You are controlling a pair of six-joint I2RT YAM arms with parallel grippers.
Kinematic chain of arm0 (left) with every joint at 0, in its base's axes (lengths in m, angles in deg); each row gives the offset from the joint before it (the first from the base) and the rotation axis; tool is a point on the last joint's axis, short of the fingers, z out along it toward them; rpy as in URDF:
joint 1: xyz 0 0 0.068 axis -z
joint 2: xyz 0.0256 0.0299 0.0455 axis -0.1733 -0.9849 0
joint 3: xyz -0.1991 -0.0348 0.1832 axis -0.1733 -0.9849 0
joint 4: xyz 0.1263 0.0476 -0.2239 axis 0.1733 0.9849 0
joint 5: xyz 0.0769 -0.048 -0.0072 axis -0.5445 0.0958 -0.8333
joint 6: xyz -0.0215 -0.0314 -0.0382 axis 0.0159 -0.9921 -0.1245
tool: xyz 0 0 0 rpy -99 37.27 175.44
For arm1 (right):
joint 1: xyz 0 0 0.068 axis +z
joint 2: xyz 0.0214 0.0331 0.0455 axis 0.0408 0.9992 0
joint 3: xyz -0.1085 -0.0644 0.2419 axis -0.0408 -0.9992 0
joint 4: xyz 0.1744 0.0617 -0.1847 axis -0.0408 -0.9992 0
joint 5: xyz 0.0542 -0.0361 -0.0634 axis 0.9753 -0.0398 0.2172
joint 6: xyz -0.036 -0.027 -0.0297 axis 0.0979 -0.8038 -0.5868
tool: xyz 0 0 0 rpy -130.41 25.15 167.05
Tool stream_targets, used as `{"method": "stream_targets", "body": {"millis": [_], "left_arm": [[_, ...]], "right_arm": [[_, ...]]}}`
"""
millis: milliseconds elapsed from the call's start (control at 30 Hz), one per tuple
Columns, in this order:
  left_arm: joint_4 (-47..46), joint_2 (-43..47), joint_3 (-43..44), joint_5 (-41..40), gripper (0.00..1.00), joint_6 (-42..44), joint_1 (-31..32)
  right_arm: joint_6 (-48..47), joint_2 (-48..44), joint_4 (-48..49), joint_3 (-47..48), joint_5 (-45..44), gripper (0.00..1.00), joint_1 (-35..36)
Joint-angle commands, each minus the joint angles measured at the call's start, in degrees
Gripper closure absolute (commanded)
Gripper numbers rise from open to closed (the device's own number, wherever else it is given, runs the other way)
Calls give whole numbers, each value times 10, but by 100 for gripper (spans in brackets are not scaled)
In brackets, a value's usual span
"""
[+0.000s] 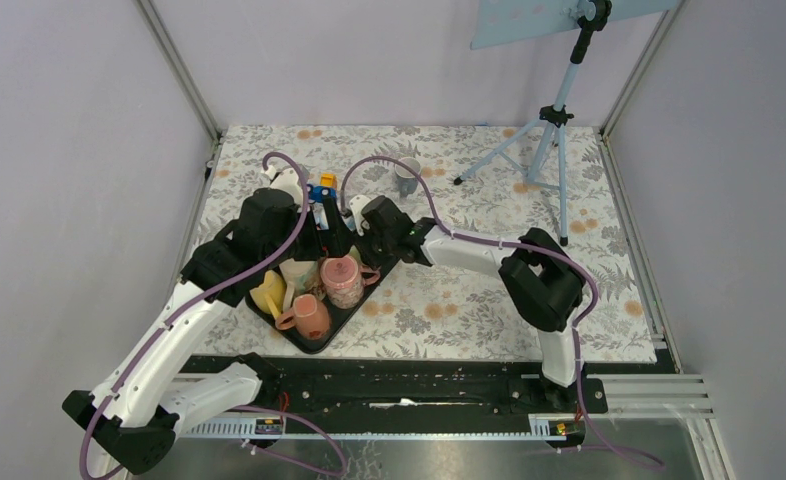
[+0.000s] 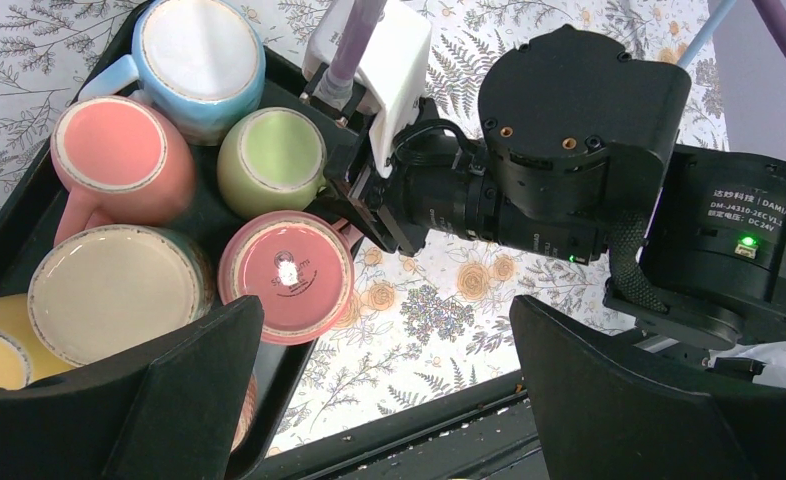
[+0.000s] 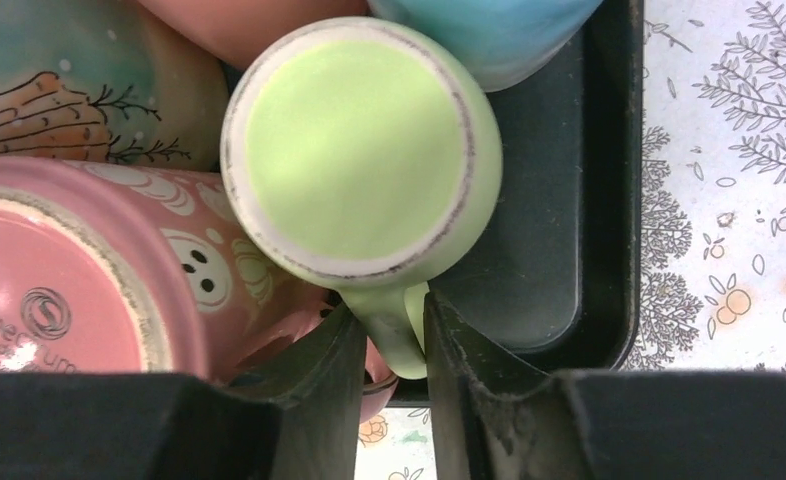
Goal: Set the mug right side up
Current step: Turn over the cup on the tray.
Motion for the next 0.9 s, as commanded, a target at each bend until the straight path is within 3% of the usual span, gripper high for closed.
{"method": "stream_targets", "body": {"millis": [0, 267, 867], "left_arm": [[-16, 10, -2, 1, 1, -2, 2], [-28, 6, -7, 2, 1, -5, 2], [-69, 13, -33, 16, 1, -31, 2]], "right_arm": [[-17, 7, -3, 22, -22, 71, 8], [-32, -13, -3, 14, -64, 100, 8], [-45, -100, 13, -34, -105, 100, 7]]}}
